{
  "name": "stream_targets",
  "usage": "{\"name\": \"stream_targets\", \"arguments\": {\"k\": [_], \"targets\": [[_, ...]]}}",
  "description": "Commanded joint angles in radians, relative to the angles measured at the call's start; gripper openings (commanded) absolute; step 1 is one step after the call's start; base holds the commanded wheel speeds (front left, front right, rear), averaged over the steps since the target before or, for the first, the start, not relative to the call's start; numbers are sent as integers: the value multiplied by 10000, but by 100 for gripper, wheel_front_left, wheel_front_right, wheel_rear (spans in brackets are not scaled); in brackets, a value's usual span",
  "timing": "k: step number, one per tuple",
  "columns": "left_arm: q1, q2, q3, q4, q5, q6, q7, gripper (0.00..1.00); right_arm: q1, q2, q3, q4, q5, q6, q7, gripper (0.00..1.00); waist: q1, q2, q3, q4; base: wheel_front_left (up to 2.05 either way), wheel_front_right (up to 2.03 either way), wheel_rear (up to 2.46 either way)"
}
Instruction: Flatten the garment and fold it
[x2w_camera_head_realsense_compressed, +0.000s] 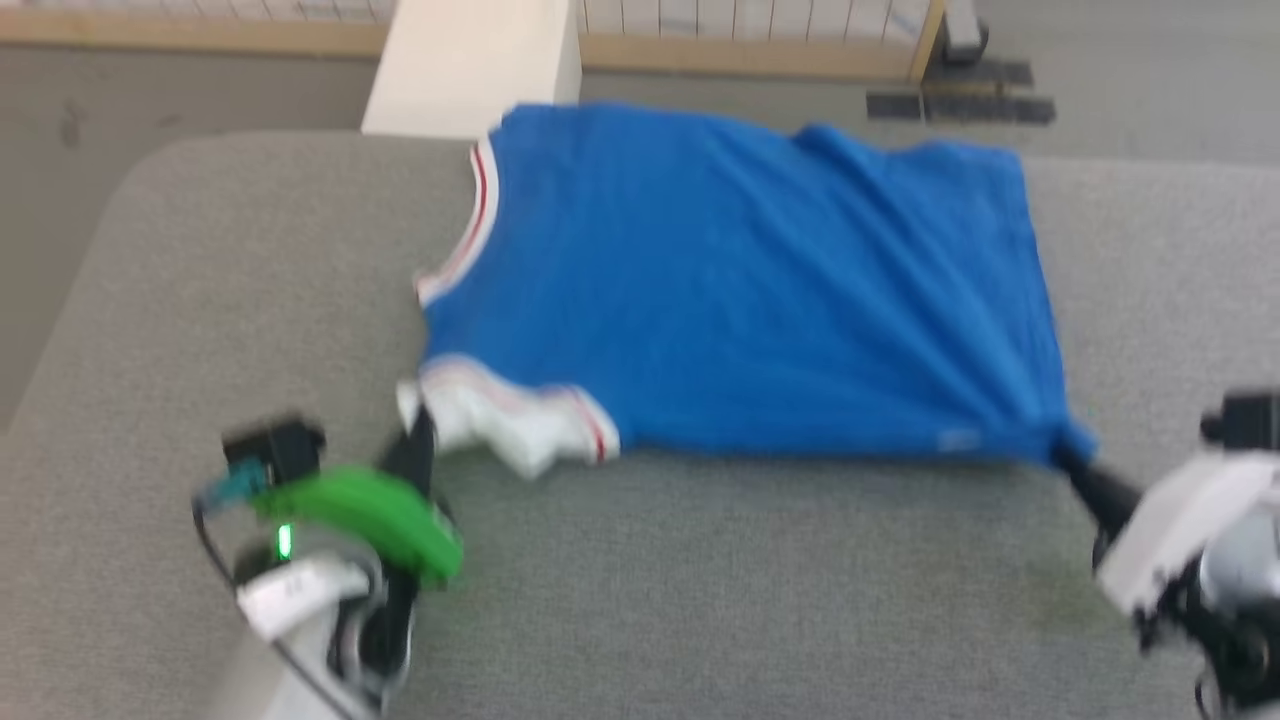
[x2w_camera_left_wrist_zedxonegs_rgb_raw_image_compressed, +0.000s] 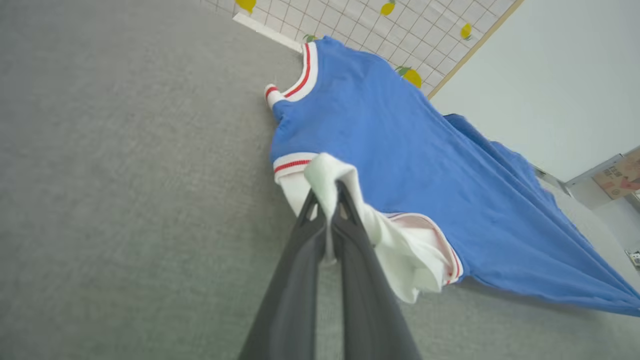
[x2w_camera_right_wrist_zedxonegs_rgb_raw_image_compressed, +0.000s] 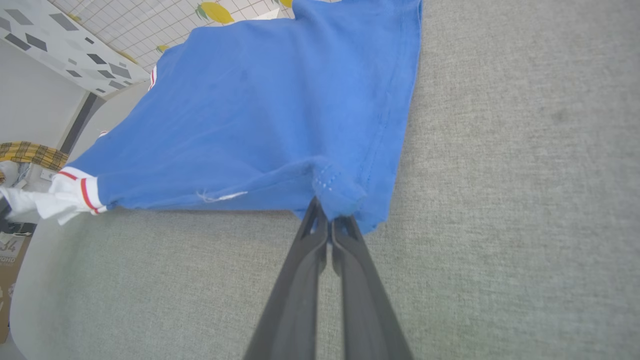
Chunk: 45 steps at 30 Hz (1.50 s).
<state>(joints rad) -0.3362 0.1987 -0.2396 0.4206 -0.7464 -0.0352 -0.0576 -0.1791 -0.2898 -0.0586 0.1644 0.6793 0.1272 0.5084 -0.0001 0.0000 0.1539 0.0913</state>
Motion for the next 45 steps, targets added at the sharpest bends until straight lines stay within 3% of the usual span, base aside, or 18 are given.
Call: {"name": "stream_targets", "arguments": {"k": [1, 9, 14, 20, 26, 32, 45], "targets": [[648, 132, 30, -300, -251, 169, 262, 0, 490, -31, 46, -205, -58, 35, -144, 0, 1, 0, -850, 122, 0, 0, 0], [3931, 753, 168, -2157, -1097, 1517, 2463, 0, 2942, -161, -123, -916, -394, 35, -120, 0, 1, 0, -1262, -36, 0, 0, 0], [5333, 1292, 108, -3414, -1313, 2347, 3777, 0, 4200, -291, -202, -1269, -565, 35, 796, 0, 1, 0, -1360, -92, 0, 0, 0], [6033, 1578, 161, -4598, -1240, 3071, 4271, 0, 4842, -98, -548, -1796, -782, 35, 1460, 0, 1, 0, -1329, -186, 0, 0, 0], [5332, 1669, 226, -5569, -1026, 2997, 4084, 0, 4150, 55, -791, -2383, -975, 35, 1615, 0, 1, 0, -1075, -333, 0, 0, 0], [3466, 1793, -107, -5728, -463, 2898, 4320, 0, 3003, -107, -824, -2554, -1187, 35, 2148, 0, 1, 0, -508, -356, 0, 0, 0], [-312, 1613, -619, -3729, 113, 2227, 4538, 0, 301, -488, -363, -2364, -2094, 35, 4476, 0, 1, 0, 1442, -460, 0, 0, 0]]}}
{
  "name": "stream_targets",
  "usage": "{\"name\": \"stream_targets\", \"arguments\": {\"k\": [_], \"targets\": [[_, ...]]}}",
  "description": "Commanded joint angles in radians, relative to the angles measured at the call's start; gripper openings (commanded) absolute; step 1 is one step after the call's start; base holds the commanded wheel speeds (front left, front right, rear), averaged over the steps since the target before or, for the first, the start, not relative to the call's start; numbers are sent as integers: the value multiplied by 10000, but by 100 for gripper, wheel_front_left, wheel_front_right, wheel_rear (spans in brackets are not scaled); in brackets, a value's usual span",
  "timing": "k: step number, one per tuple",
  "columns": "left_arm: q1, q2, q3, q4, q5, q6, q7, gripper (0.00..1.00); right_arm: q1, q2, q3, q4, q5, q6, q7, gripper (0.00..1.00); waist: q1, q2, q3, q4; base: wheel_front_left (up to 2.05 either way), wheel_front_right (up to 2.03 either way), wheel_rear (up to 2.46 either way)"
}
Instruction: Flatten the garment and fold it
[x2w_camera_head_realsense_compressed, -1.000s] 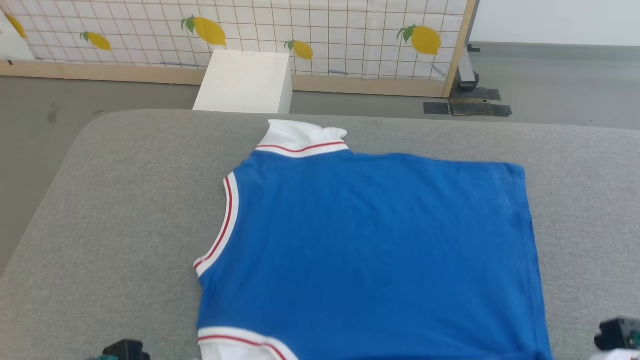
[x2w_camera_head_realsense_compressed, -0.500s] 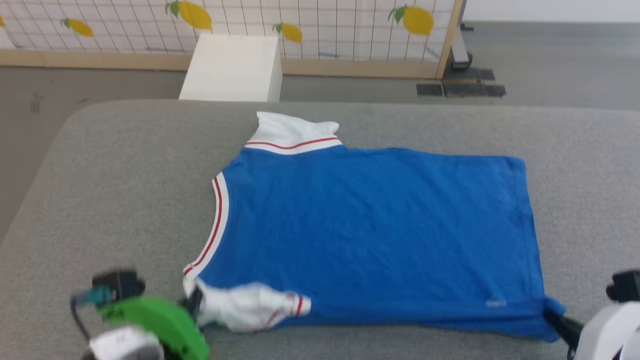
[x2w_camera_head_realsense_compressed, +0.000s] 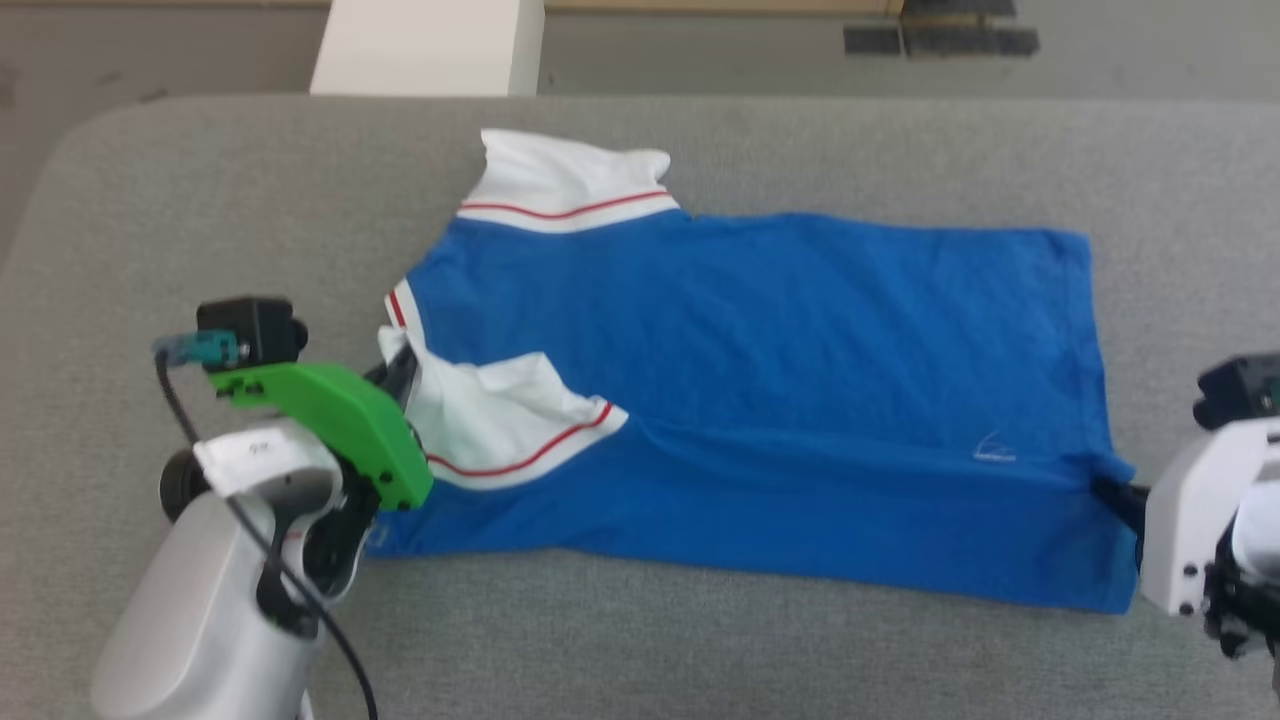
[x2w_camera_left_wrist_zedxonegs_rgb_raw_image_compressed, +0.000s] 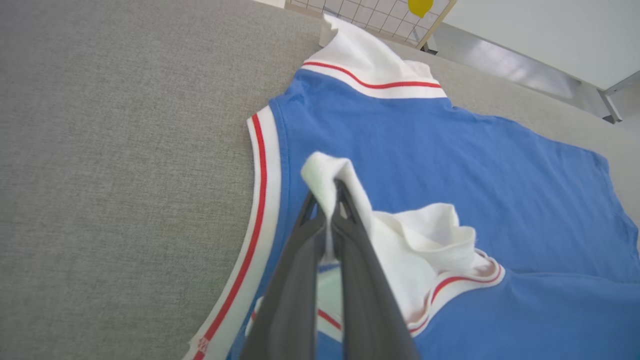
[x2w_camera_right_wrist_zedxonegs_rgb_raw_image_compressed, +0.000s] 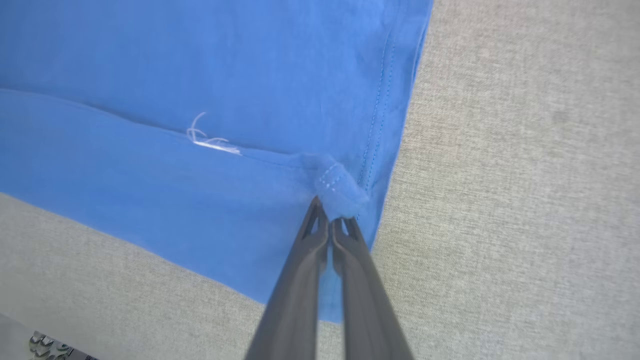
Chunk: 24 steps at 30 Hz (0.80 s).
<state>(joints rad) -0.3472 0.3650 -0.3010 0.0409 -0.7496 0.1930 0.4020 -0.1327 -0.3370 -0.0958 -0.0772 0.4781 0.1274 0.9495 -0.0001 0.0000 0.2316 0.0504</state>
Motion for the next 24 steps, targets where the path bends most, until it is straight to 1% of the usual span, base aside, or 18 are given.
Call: {"name": "stream_targets", "arguments": {"k": [1, 8, 14, 15, 16, 17, 18, 21, 24], "targets": [[-391, -89, -56, 261, 181, -113, -82, 0, -324, 0, 39, 97, -175, 33, 229, 0, 1, 0, 815, -43, 0, 0, 0], [-1367, -368, -372, 1887, 363, -444, -262, 0, -1160, 62, 450, 528, -837, 33, 1380, 0, 1, 0, 1630, -19, 0, 0, 0], [-1649, -583, -536, 2830, 351, -635, -404, 0, -1249, 61, 690, 856, -895, 33, 1905, 0, 1, 0, 1635, 54, 0, 0, 0], [-1680, -596, -537, 2910, 355, -673, -477, 0, -1221, 67, 685, 880, -865, 33, 1904, 17, 1, 0, 1571, 71, 0, 0, 0], [-1692, -606, -546, 3019, 342, -707, -501, 38, -1168, 98, 637, 918, -807, 33, 1904, 88, 1, 0, 1470, 85, 0, 0, 0], [-1700, -604, -562, 3091, 339, -734, -505, 55, -1126, 134, 562, 924, -773, 33, 1844, 100, 1, 0, 1372, 96, 0, 0, 0], [-1714, -601, -561, 3127, 350, -751, -563, 100, -1084, 183, 462, 925, -735, 33, 1757, 100, 1, 0, 1265, 109, 0, 0, 0], [-1675, -592, -540, 3170, 352, -788, -743, 100, -864, 393, -6, 893, -626, 33, 1400, 100, 1, 0, 756, 154, 0, 0, 0], [-1500, -539, -381, 2999, 377, -754, -1200, 100, -604, 687, -484, 670, -463, 33, 789, 100, 1, 0, 161, 177, 0, 0, 0]]}}
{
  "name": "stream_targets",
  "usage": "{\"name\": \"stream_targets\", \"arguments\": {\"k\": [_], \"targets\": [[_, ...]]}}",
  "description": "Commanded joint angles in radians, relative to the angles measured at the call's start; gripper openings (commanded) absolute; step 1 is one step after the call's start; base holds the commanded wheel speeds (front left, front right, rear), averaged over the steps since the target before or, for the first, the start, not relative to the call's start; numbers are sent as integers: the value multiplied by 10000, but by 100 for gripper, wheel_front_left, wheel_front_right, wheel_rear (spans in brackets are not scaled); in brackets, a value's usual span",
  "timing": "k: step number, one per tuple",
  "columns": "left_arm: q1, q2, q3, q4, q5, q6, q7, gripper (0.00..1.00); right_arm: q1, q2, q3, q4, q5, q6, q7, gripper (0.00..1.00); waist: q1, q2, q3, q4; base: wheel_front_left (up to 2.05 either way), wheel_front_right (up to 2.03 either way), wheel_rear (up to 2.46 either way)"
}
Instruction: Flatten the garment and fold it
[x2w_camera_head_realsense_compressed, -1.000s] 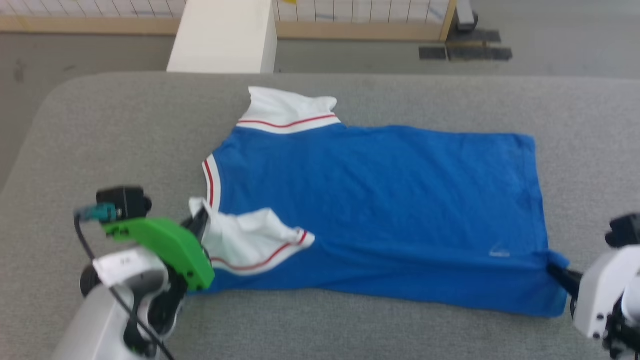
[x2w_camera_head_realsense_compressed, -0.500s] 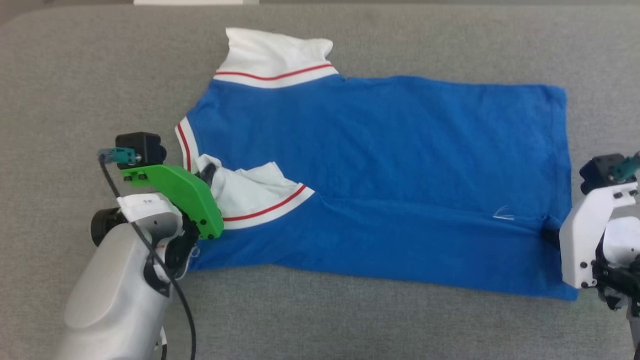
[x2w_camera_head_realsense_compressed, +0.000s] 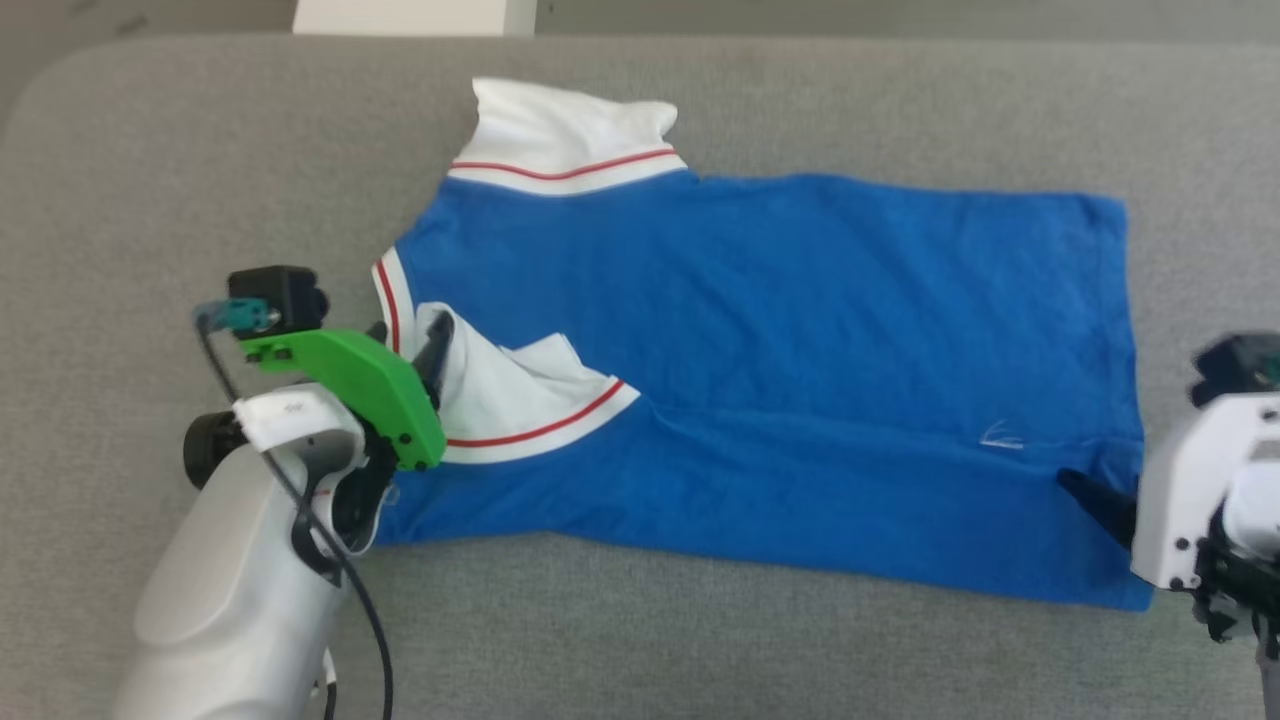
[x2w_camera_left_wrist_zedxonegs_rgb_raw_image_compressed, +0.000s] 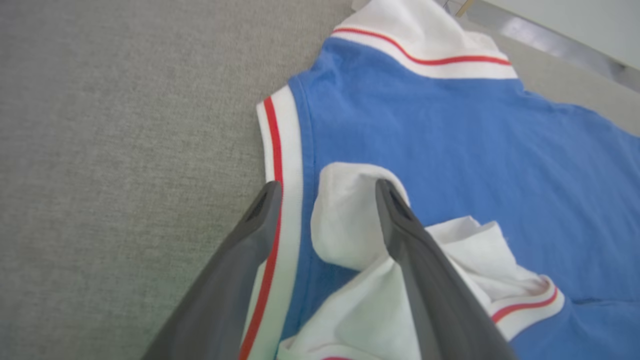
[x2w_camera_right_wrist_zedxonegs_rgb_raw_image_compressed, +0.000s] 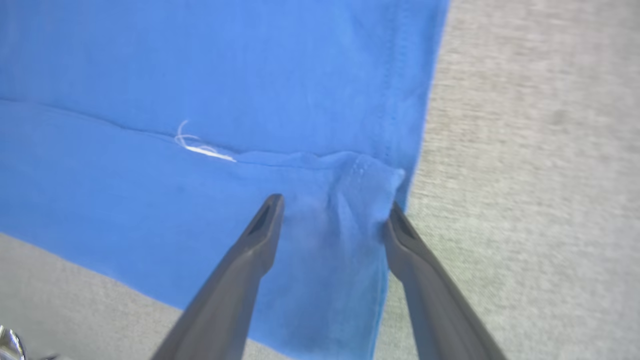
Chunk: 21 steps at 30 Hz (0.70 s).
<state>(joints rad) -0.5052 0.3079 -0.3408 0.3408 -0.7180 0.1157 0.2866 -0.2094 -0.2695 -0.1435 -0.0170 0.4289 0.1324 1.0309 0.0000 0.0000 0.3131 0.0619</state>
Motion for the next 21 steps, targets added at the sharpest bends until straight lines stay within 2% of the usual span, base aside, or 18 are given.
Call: {"name": "stream_targets", "arguments": {"k": [1, 6, 10, 11, 14, 21], "targets": [[227, 81, 116, -164, 83, 28, -339, 100, 295, 194, -288, -114, 126, -17, -396, 100, 0, 0, -918, 60, 0, 0, 0], [1123, 324, 444, -1171, 404, -29, -1939, 100, 944, 739, -987, -905, 410, -17, -1724, 100, 0, 0, -1785, 51, 0, 0, 0], [2325, 577, 440, -1942, 851, -3, -3061, 100, 1727, 1039, -1328, -1532, 589, -17, -2544, 100, 0, 0, -2293, 85, 0, 0, 0], [3143, 625, 355, -2246, 1041, 122, -3489, 100, 2304, 1199, -1485, -1849, 651, -17, -2788, 100, 0, 0, -2514, 146, 0, 0, 0], [3738, 648, 174, -2275, 1036, 285, -3222, 100, 2672, 1350, -1584, -2074, 722, -17, -2873, 100, 0, 0, -2610, 146, 0, 0, 0], [4087, 682, -114, -1994, 324, 1038, -603, 100, 2966, 1567, -1657, -2208, 791, -17, -2925, 100, 0, 0, -2520, 9, 0, 0, 0]]}}
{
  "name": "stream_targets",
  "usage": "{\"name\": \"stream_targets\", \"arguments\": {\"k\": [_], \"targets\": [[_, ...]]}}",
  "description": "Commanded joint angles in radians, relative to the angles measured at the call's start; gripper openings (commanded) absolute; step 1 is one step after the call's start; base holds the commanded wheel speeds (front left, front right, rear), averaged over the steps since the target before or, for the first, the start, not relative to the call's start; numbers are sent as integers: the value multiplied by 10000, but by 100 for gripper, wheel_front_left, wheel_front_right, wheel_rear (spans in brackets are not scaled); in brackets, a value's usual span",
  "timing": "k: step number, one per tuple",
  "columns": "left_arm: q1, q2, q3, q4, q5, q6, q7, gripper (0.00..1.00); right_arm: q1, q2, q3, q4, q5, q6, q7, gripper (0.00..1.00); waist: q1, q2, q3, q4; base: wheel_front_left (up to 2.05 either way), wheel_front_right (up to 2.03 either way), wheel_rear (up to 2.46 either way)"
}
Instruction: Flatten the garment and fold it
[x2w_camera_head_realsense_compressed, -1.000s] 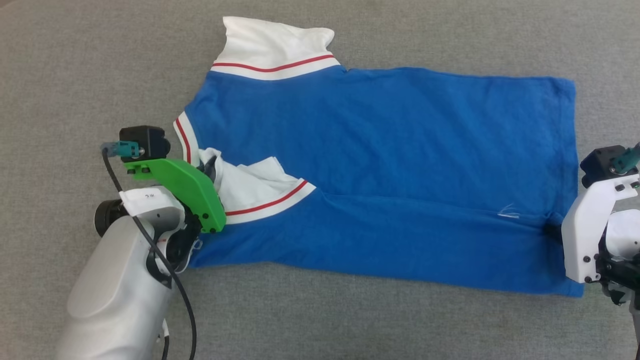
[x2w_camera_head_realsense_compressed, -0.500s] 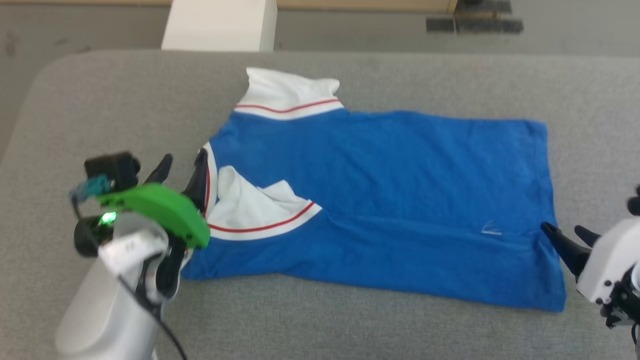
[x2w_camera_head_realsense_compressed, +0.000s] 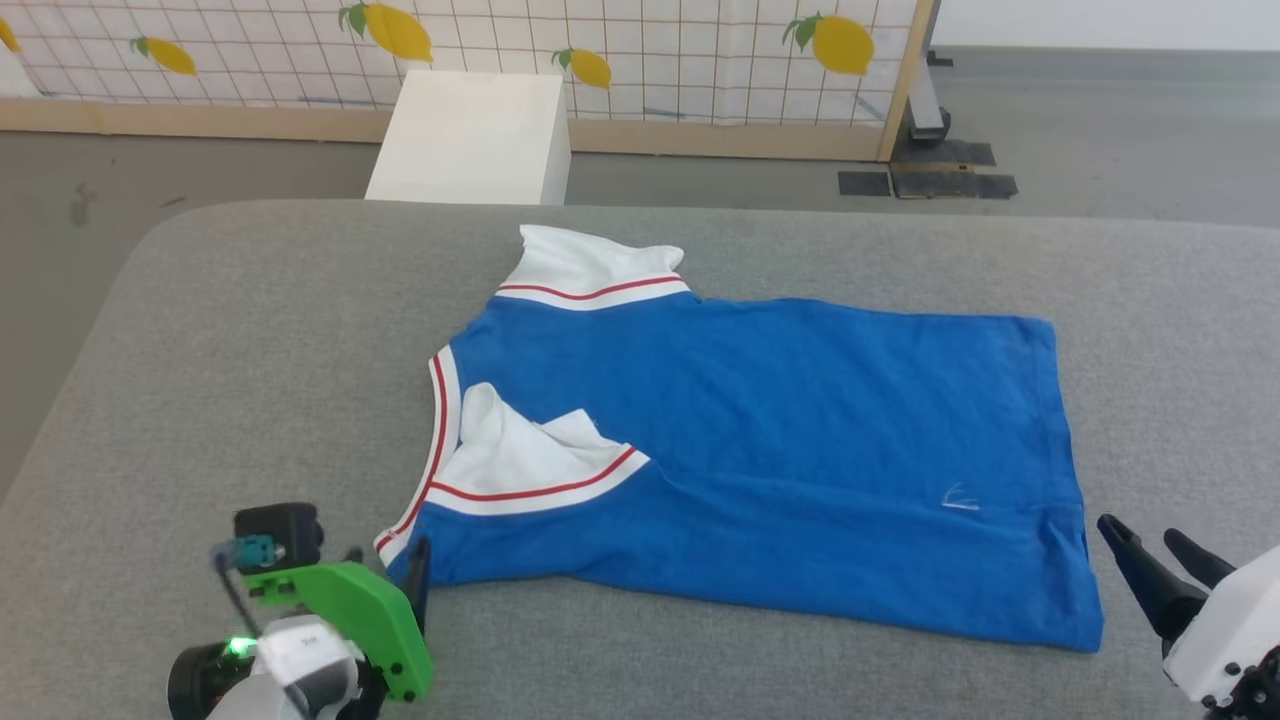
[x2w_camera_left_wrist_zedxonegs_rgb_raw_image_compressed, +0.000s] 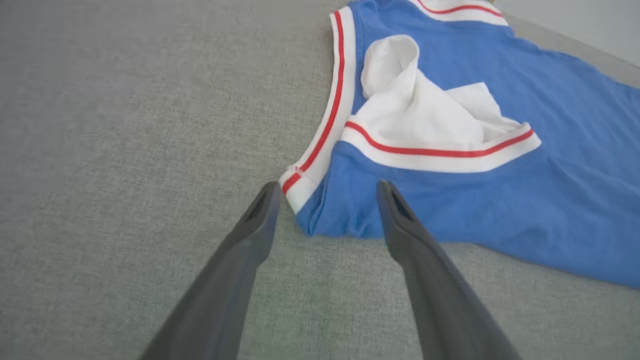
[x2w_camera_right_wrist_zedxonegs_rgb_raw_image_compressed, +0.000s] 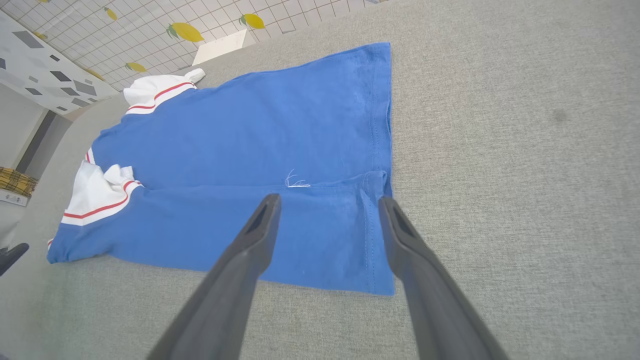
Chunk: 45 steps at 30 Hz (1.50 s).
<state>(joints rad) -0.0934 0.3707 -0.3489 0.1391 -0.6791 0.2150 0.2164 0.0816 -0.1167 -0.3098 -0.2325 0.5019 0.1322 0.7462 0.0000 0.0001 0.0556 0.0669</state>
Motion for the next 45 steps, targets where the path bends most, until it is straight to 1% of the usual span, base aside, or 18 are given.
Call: {"name": "stream_targets", "arguments": {"k": [1, 6, 11, 15, 16, 17, 18, 20, 24, 27, 30, 33, 38, 45], "targets": [[-122, 106, -84, 47, -75, 119, 403, 100, 49, 49, 24, -53, 62, -15, -80, 100, 0, -1, 108, -73, 0, 0, 0], [-829, 326, -475, 515, -178, 479, 2355, 100, -78, 46, 125, -22, 80, -15, -92, 100, 0, -1, 395, -269, 0, 0, 0], [-1542, 385, -698, 1107, -90, 573, 3133, 100, -238, -8, 194, 14, 91, -15, -106, 100, 0, -1, 712, -517, 0, 0, 0], [-1692, 468, -873, 1754, -29, 854, 3826, 100, -304, -61, 305, 61, 85, -15, -67, 100, 0, -1, 887, -710, 0, 0, 0], [-1659, 425, -864, 1830, -107, 900, 3940, 76, -311, -83, 329, 77, 73, -15, -50, 100, 0, -1, 912, -743, 0, 0, 0], [-1600, 383, -828, 1861, -199, 914, 3969, 24, -301, -126, 354, 91, 19, -15, -25, 100, 0, -1, 934, -770, 0, 0, 0], [-1536, 347, -792, 1859, -282, 907, 3965, 0, -283, -174, 377, 101, -43, -15, 6, 100, 0, -1, 949, -782, 0, 0, 0], [-1379, 282, -682, 1760, -469, 859, 3877, 0, -233, -304, 434, 103, -245, -15, 94, 100, 0, -1, 988, -782, 0, 0, 0], [-1125, 102, -151, 1248, -869, 775, 3126, 0, -205, -471, 505, 133, -894, -15, 462, 100, 0, -1, 1069, -690, 0, 0, 0], [-893, -19, 213, 568, -1024, 808, 2485, 0, -376, -400, 626, 318, -1500, -15, 1011, 100, 0, -1, 1114, -579, 0, 0, 0], [-691, -69, 335, -71, -1040, 826, 2141, 0, -682, -329, 792, 549, -2208, -15, 1479, 100, 0, -1, 1197, -422, 0, 0, 0], [-500, -102, 335, -659, -1014, 911, 2020, 0, -1035, -339, 1093, 921, -2838, -15, 1752, 100, 0, -1, 1322, -239, 0, 0, 0], [-399, -154, 182, -1265, -914, 1007, 2017, 0, -1368, -460, 1399, 1658, -3514, -15, 2020, 100, 0, -1, 1593, 81, 0, 0, 0], [-367, -286, 16, -1343, -906, 962, 1946, 0, -1276, -589, 1845, 2613, -3604, -15, 2463, 100, 0, -1, 1798, 298, 0, 0, 0]]}}
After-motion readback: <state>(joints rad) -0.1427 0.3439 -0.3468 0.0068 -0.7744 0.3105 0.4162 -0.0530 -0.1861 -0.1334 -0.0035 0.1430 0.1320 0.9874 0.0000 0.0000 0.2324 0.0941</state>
